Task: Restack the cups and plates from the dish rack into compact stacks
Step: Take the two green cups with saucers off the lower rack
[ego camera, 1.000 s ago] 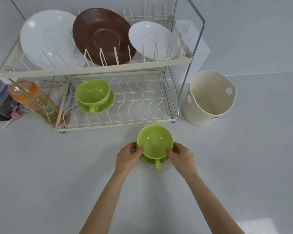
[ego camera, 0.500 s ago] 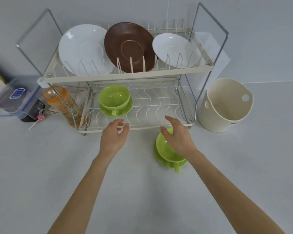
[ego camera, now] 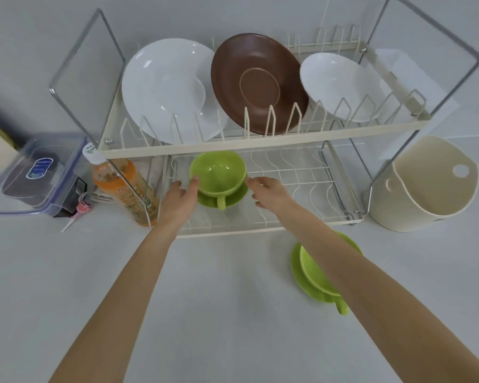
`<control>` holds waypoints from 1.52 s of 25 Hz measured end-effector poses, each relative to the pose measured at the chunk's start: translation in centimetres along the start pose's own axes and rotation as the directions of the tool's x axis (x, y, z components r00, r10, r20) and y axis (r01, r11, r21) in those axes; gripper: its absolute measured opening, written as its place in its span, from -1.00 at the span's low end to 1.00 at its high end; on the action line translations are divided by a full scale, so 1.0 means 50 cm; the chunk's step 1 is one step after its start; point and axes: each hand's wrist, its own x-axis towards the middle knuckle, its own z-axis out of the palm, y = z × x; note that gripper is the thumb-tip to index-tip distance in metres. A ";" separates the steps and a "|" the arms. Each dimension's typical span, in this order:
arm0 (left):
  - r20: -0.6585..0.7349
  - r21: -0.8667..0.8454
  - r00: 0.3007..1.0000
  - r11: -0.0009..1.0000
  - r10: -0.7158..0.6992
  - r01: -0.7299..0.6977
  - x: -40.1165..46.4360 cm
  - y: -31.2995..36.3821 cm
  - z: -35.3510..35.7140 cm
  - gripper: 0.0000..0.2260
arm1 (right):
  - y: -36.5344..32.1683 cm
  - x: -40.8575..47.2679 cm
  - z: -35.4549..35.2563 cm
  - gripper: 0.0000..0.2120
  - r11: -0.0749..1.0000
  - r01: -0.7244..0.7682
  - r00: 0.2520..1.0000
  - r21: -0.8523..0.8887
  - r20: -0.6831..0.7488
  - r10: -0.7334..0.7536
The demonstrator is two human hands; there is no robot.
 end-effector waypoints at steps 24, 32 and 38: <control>0.030 -0.469 0.995 0.878 -0.093 0.096 -0.248 -0.104 0.028 -0.77 | 0.112 -0.231 0.002 -0.64 0.998 0.031 0.996 0.053 -0.091 -0.026; 0.040 -0.410 0.985 0.897 -0.165 0.167 -0.289 -0.173 0.042 -0.78 | 0.188 -0.259 0.026 -0.78 0.999 -0.026 0.999 0.030 -0.018 0.026; 0.078 -0.400 0.976 0.890 -0.202 0.217 -0.275 -0.190 0.055 -0.77 | 0.203 -0.242 0.040 -0.77 0.998 -0.059 0.998 0.009 -0.026 0.059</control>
